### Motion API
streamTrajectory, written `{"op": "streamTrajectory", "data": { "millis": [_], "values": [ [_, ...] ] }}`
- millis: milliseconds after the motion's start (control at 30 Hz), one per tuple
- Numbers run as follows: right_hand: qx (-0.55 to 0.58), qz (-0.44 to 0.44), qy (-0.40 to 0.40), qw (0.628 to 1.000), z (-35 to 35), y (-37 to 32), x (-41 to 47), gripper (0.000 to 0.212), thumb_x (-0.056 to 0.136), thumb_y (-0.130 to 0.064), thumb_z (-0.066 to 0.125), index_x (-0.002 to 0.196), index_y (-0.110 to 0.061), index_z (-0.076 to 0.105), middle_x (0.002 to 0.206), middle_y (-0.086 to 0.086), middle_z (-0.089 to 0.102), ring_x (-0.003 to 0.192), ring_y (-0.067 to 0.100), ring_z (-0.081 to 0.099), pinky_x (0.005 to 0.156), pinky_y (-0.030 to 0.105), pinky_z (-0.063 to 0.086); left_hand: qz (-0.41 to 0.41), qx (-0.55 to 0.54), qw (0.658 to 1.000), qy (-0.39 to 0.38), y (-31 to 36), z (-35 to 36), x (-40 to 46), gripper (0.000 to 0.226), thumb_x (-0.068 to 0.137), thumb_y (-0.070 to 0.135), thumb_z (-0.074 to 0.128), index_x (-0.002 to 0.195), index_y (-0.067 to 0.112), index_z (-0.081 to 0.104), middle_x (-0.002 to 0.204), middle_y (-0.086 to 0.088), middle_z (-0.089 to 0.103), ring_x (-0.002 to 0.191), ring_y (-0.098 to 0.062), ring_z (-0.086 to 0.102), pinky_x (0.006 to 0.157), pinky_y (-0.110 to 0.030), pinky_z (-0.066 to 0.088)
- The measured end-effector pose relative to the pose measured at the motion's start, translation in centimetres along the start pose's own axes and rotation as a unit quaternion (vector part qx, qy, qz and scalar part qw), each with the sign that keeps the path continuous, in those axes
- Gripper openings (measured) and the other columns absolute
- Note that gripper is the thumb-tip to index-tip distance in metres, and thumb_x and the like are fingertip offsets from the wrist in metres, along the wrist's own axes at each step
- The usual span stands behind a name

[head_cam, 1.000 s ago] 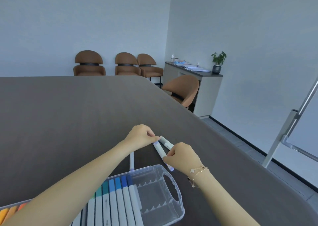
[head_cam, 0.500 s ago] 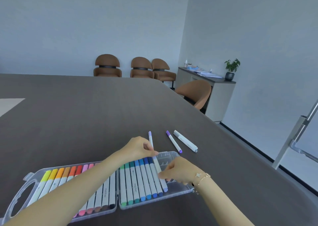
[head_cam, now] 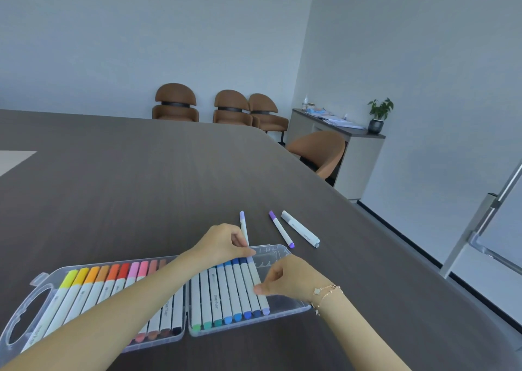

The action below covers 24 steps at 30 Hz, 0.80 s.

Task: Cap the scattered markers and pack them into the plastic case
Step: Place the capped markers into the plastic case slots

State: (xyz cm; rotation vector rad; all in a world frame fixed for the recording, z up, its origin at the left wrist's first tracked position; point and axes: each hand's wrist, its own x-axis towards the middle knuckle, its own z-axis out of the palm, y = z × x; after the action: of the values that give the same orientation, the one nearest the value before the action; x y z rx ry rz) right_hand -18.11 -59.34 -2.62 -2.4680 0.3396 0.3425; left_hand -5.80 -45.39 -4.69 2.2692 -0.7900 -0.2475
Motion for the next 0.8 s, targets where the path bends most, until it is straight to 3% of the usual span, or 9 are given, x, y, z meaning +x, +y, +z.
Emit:
{"op": "streamTrajectory", "data": {
  "millis": [167, 367, 467, 567, 700, 800],
  "values": [
    [-0.037, -0.003, 0.014, 0.999, 0.4, 0.4, 0.2, 0.033, 0.082, -0.046, 0.066, 0.063, -0.024, 0.051, 0.063, -0.006, 0.048, 0.059, 0.005, 0.044, 0.058, 0.016, 0.035, -0.006, 0.003, 1.0, -0.008, 0.0, 0.2, 0.5, 0.018, 0.076, 0.036, 0.075, 0.077, 0.023, 0.062, 0.08, 0.006, 0.066, 0.073, -0.007, 0.063, 0.067, -0.018, 0.051],
    [-0.102, -0.02, -0.003, 0.995, 0.1, 0.4, 0.9, 0.038, 0.08, -0.052, 0.065, 0.072, -0.016, 0.056, 0.073, 0.003, 0.052, 0.067, 0.012, 0.047, 0.064, 0.023, 0.038, 0.011, -0.003, 1.0, -0.014, 0.0, 0.1, 0.4, 0.015, 0.079, 0.032, 0.073, 0.083, 0.02, 0.064, 0.084, 0.004, 0.066, 0.076, -0.007, 0.062, 0.068, -0.017, 0.049],
    [-0.102, -0.036, -0.016, 0.994, -1.2, 0.1, 1.4, 0.037, 0.081, -0.049, 0.064, 0.071, -0.013, 0.06, 0.066, 0.004, 0.049, 0.06, 0.01, 0.044, 0.06, 0.02, 0.038, 0.023, -0.048, 0.997, 0.059, -0.3, -0.4, 1.4, 0.006, 0.088, 0.022, 0.064, 0.089, 0.018, 0.068, 0.086, 0.006, 0.066, 0.077, -0.002, 0.059, 0.067, -0.011, 0.042],
    [-0.053, -0.037, 0.042, 0.997, -2.5, -1.4, 3.4, 0.038, 0.087, -0.039, 0.058, 0.073, -0.004, 0.06, 0.065, 0.006, 0.044, 0.059, 0.011, 0.041, 0.057, 0.019, 0.036, -0.015, -0.062, 0.991, 0.118, -1.5, -2.0, 3.4, 0.013, 0.091, 0.02, 0.057, 0.095, 0.016, 0.069, 0.092, 0.005, 0.066, 0.081, -0.004, 0.057, 0.073, -0.016, 0.042],
    [-0.091, -0.022, 0.157, 0.983, -2.4, -3.4, 8.0, 0.033, 0.093, -0.032, 0.051, 0.065, -0.015, 0.049, 0.058, -0.001, 0.044, 0.054, 0.009, 0.044, 0.069, 0.023, 0.047, -0.061, -0.029, 0.993, 0.096, -3.1, -3.2, 6.5, 0.016, 0.091, 0.019, 0.058, 0.101, 0.012, 0.068, 0.104, -0.003, 0.067, 0.087, -0.008, 0.056, 0.08, -0.019, 0.043],
    [-0.098, 0.02, 0.145, 0.984, -1.4, -4.0, 11.5, 0.037, 0.089, -0.044, 0.054, 0.063, -0.018, 0.045, 0.054, -0.003, 0.04, 0.049, 0.008, 0.041, 0.062, 0.023, 0.045, -0.065, -0.036, 0.995, 0.07, -3.2, -3.2, 8.7, 0.02, 0.089, 0.022, 0.061, 0.106, 0.012, 0.068, 0.108, -0.003, 0.067, 0.092, -0.011, 0.059, 0.083, -0.019, 0.044]
  ]
}}
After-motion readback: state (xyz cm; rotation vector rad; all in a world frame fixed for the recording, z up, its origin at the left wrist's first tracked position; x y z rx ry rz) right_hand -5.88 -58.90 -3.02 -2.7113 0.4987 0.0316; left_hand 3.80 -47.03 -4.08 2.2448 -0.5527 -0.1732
